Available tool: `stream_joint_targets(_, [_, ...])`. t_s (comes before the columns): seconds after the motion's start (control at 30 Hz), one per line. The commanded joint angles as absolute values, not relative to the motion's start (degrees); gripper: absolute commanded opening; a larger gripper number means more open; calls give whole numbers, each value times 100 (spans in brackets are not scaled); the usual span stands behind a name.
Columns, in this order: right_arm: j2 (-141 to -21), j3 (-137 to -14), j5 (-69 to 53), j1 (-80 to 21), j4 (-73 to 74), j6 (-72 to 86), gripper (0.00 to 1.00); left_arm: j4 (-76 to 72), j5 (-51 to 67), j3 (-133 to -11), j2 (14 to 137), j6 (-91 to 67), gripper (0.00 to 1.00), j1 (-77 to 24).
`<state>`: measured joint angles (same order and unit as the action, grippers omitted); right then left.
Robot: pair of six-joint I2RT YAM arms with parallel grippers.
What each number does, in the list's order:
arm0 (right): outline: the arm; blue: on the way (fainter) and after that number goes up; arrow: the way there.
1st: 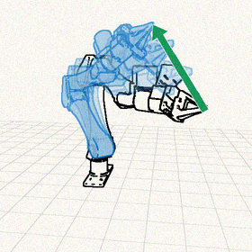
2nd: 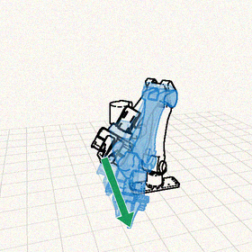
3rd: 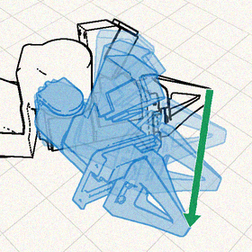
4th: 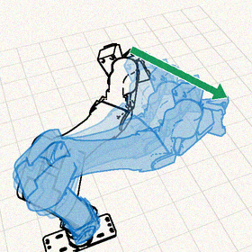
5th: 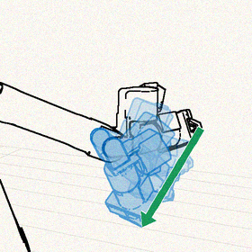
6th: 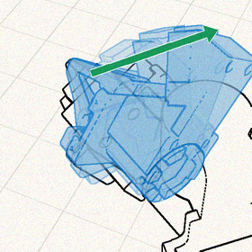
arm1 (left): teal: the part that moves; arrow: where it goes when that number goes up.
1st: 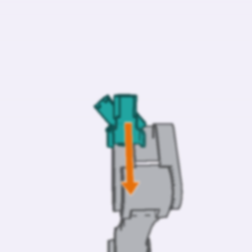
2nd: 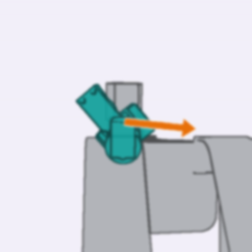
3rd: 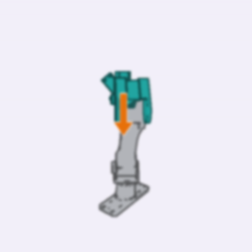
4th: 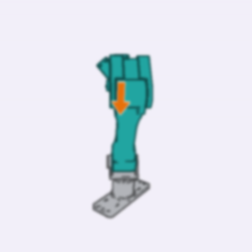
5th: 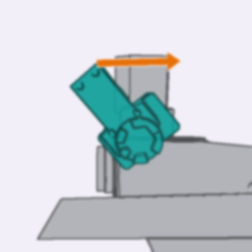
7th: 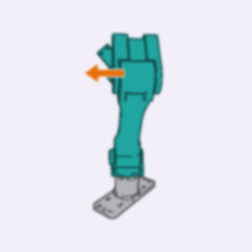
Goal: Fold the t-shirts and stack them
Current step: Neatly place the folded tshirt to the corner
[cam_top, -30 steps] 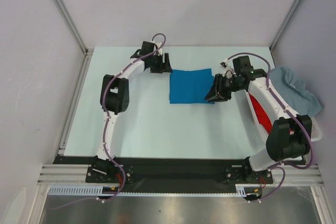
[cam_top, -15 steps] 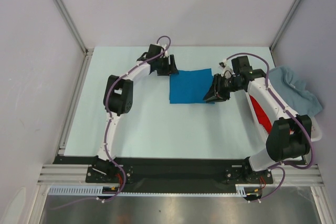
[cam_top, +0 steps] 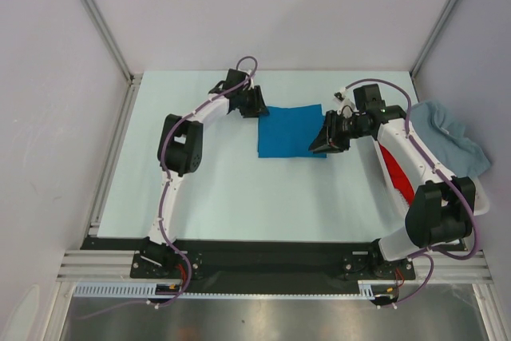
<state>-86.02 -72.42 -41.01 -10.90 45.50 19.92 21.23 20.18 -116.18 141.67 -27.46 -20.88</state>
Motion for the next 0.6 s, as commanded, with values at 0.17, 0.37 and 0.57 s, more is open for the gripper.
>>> stream_joint_targets(0.17, [-8358,-7225,-4201,-1133,4447,2057,30,2364,2224,-11461,14379,-3076,29,-2153])
stream_joint_targets(0.37, [-8315,-7286,-4201,-1362,4508,2048,30,2707,1462,-11488,14134,-2673,0,-2153])
stream_joint_targets(0.57, [-8244,-7365,-4017,-1792,4676,2310,30,3128,530,-11066,13387,-1988,0,-2136])
